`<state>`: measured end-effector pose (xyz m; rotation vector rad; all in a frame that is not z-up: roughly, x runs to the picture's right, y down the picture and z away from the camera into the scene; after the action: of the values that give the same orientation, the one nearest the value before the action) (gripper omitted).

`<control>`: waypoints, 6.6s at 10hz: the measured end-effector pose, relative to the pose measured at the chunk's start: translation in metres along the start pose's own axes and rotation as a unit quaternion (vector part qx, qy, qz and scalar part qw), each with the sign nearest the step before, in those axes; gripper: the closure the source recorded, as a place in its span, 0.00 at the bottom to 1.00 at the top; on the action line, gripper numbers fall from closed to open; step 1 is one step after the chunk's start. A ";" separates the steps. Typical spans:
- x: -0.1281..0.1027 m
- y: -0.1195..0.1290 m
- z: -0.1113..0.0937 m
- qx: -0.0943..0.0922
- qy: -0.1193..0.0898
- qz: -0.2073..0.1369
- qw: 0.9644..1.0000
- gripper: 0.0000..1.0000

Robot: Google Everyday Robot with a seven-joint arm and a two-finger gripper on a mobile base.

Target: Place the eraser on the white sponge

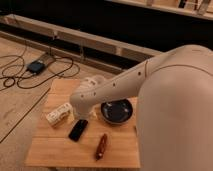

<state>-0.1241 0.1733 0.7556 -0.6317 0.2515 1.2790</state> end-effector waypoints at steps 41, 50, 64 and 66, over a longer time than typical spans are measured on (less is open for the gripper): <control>-0.031 -0.132 -0.056 0.009 0.029 0.046 0.998 0.82; 0.076 -0.302 -0.042 0.045 0.036 0.174 0.983 0.82; 0.103 -0.350 -0.004 0.093 0.108 0.193 0.971 0.81; 0.105 -0.352 -0.004 0.092 0.112 0.195 0.970 0.67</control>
<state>0.2387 0.2039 0.8036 -0.5840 0.7018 1.5383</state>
